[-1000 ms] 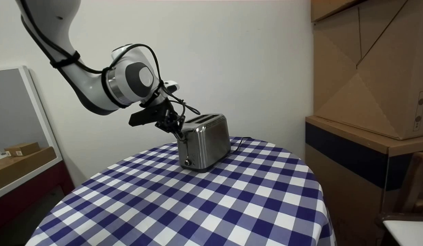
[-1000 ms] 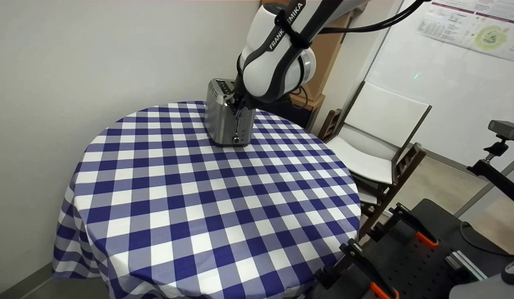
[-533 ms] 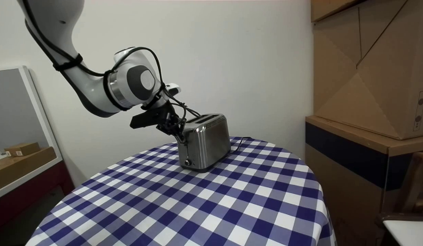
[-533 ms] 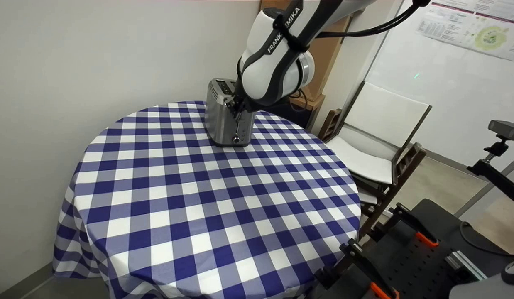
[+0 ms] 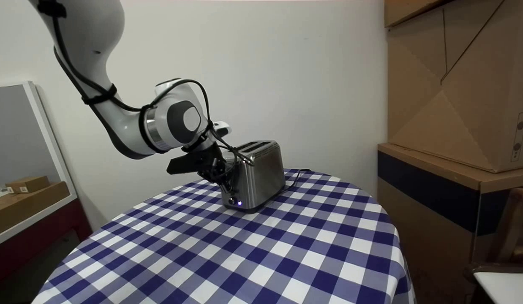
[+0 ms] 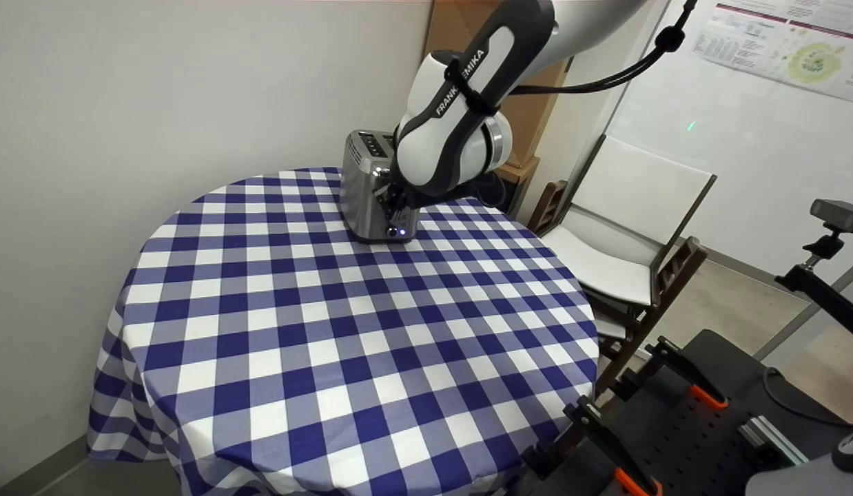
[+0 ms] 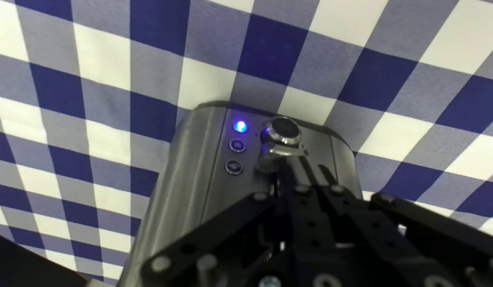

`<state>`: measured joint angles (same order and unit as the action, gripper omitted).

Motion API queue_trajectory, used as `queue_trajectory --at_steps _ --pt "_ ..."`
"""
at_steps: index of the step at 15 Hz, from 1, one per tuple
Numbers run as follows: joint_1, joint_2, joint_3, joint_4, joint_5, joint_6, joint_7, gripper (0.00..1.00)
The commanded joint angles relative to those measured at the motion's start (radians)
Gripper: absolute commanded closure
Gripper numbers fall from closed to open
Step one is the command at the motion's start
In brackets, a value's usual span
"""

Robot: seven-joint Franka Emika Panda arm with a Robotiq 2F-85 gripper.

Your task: Push down the switch of the toaster

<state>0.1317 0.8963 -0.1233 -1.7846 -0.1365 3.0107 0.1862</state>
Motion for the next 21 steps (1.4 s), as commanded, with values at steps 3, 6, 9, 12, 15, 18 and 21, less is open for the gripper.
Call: queue_trajectory --at_steps 3,6,9,12,15,18,21 --pt "-0.07 0.074 0.061 0.08 0.048 -0.083 -0.072 1.0" --pt "-0.112 0.016 0.12 0.064 0.073 -0.157 -0.103 1.0" --pt "-0.159 -0.046 0.183 0.049 0.118 -0.254 -0.133 1.0" --pt "-0.186 -0.146 0.225 -0.001 0.177 -0.379 -0.14 1.0" --pt "-0.186 -0.274 0.233 -0.067 0.222 -0.491 -0.13 1.0" --pt "-0.153 -0.409 0.19 -0.139 0.216 -0.609 -0.091 1.0" --pt "-0.137 -0.519 0.156 -0.206 0.193 -0.69 -0.059 1.0"
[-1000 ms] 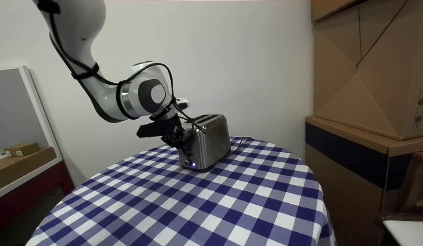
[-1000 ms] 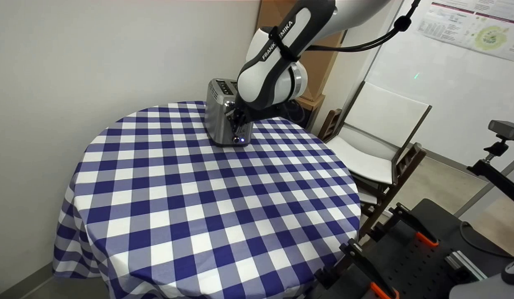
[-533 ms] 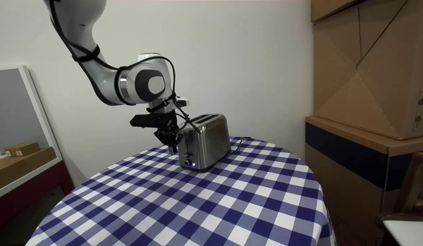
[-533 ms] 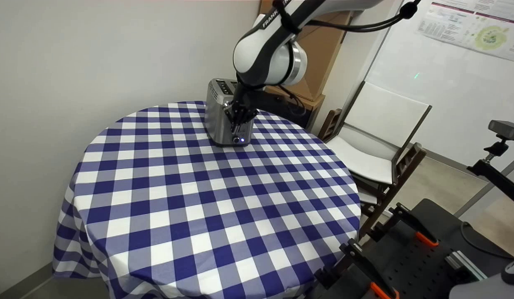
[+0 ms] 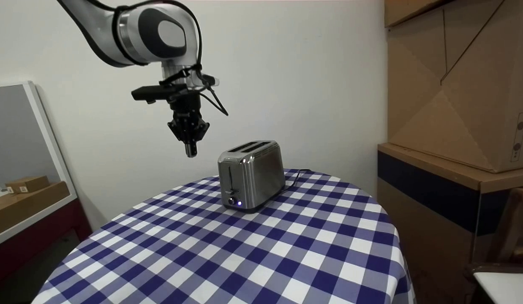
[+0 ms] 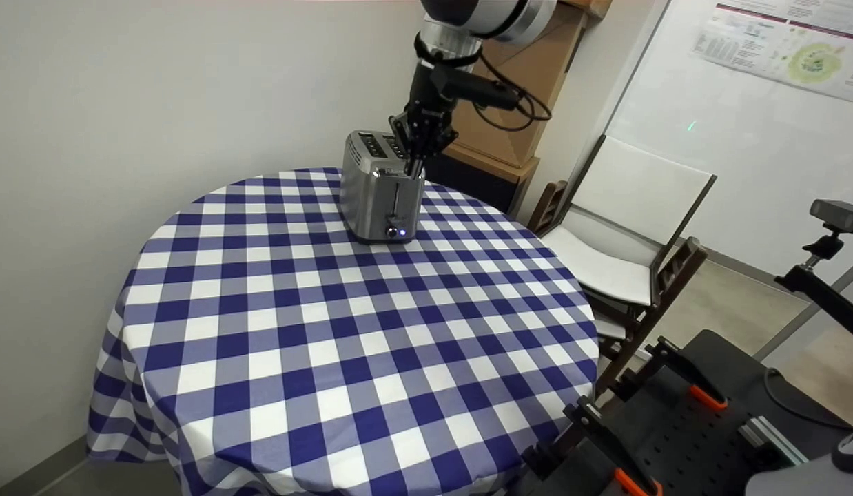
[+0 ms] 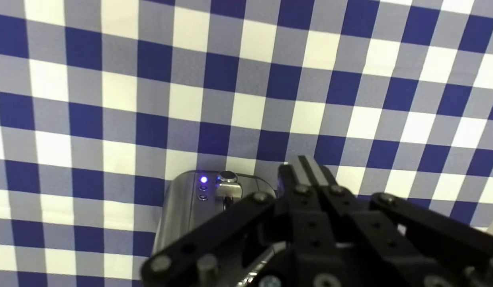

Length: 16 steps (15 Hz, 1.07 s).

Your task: Push down the switch of the toaster

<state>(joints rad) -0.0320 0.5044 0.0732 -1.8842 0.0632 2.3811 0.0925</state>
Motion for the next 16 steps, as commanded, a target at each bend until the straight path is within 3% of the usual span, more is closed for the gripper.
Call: queue_trajectory --at_steps 1,2,3,4,14,16 --pt "0.03 -0.167 -0.048 -0.136 -0.011 -0.079 0.044 1.0" --pt "0.032 -0.199 -0.054 -0.161 -0.015 -0.094 0.049 1.0" --pt "0.036 -0.236 -0.061 -0.191 -0.02 -0.095 0.063 0.89" --pt "0.035 -0.265 -0.062 -0.214 -0.015 -0.106 0.066 0.73" --pt "0.037 -0.422 -0.063 -0.34 -0.041 -0.108 0.109 0.02" --pt "0.035 -0.433 -0.063 -0.344 -0.045 -0.113 0.11 0.0"
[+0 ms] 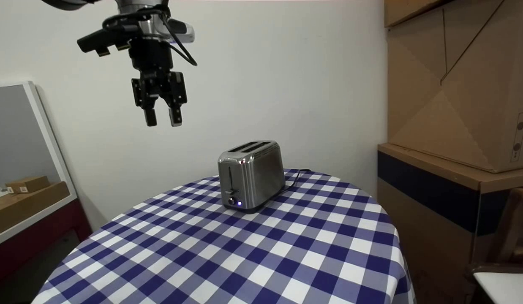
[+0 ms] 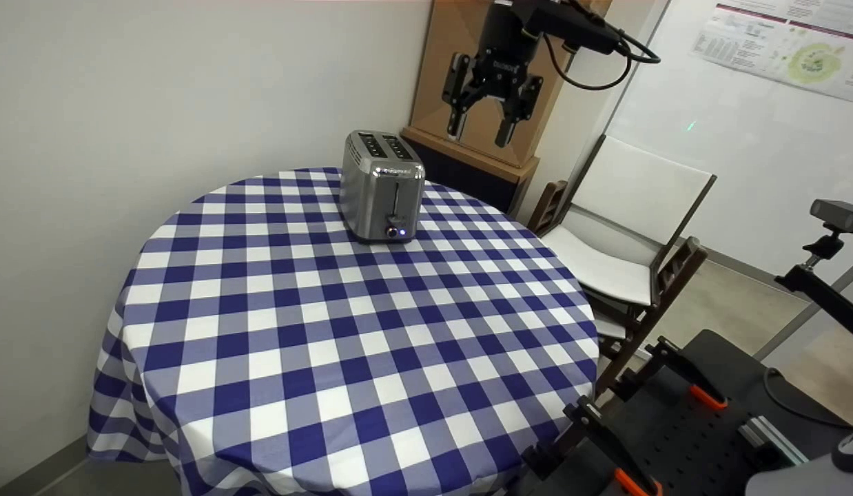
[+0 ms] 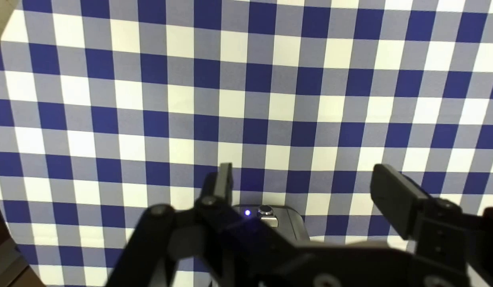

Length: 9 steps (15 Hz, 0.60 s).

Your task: Push down the switch of the toaster

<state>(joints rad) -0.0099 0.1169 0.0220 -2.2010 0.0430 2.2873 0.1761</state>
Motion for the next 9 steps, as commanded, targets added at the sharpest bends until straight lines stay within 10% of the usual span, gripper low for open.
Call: queue_trajectory --at_steps 1,9 --pt "0.012 -0.051 -0.011 -0.028 -0.024 -0.022 0.024 0.0" --pt "0.008 -0.042 -0.008 -0.018 -0.004 -0.016 0.024 0.0"
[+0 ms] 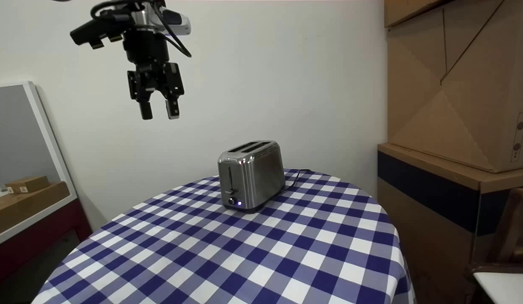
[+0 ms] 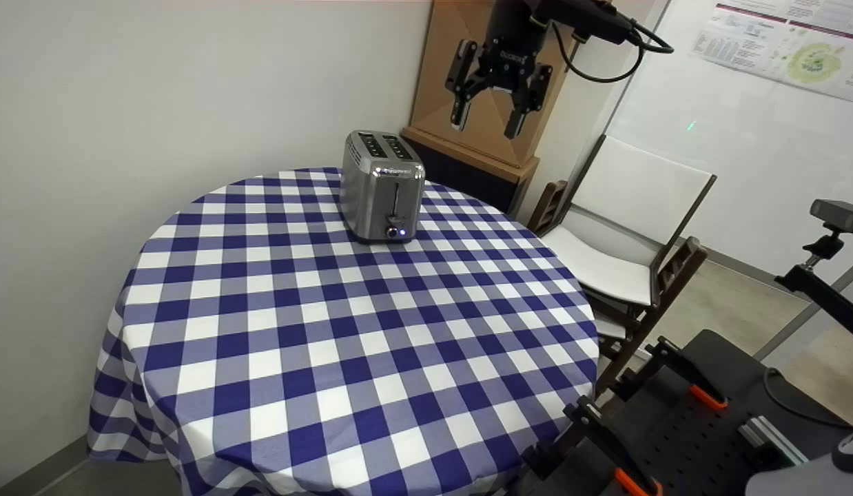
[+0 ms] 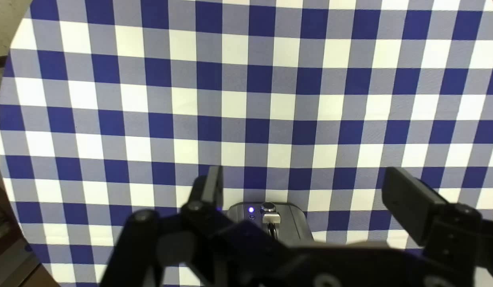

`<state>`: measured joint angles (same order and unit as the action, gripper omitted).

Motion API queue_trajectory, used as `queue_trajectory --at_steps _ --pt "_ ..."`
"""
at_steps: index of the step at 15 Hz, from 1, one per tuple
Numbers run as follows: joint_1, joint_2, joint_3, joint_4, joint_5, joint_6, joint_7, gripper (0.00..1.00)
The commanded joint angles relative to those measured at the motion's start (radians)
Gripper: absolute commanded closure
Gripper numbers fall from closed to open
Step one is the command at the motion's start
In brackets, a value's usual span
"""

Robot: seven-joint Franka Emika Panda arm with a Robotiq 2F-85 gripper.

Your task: Push down the switch of the toaster

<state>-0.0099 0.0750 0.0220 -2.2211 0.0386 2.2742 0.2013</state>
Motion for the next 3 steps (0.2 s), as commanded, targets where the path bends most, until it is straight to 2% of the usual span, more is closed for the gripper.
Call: queue_trajectory --at_steps 1,3 --pt "0.008 -0.001 -0.008 0.002 0.001 -0.004 0.001 0.0" --pt "0.008 -0.001 -0.008 0.001 0.001 -0.004 0.003 0.0"
